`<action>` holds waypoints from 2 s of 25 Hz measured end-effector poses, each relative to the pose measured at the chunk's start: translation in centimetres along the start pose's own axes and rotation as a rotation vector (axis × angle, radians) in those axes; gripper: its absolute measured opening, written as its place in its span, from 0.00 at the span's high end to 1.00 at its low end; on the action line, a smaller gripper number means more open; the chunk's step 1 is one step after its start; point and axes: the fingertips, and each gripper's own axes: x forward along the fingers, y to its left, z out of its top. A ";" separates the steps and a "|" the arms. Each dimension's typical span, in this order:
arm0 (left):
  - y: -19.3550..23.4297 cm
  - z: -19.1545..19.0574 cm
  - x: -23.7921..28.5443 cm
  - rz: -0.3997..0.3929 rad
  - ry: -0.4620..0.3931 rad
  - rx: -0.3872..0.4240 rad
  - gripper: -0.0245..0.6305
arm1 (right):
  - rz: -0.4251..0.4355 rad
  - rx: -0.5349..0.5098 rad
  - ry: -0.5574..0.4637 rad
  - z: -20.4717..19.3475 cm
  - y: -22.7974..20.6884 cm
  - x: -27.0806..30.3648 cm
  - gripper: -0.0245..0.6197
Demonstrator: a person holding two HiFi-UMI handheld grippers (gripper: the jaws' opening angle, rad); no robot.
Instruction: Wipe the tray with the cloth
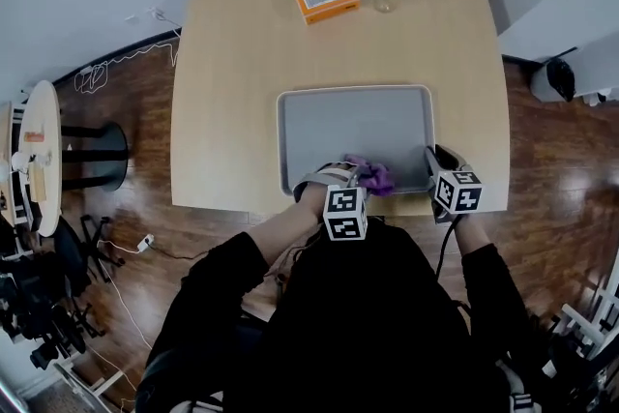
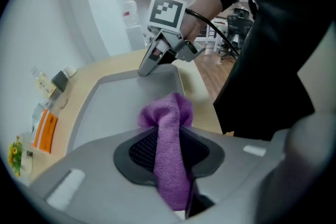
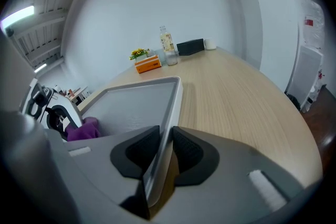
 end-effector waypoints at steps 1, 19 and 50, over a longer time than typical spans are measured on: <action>0.1 1.9 1.0 -0.018 -0.007 0.020 0.84 | 0.004 0.000 -0.002 0.0 0.0 -0.1 0.83; 8.5 9.2 5.6 -0.089 0.067 0.127 0.83 | 0.082 0.012 -0.011 0.3 0.1 -0.1 0.82; 18.5 -15.7 -4.8 0.229 0.183 -0.150 0.84 | 0.032 -0.001 0.017 0.0 -0.9 0.2 0.82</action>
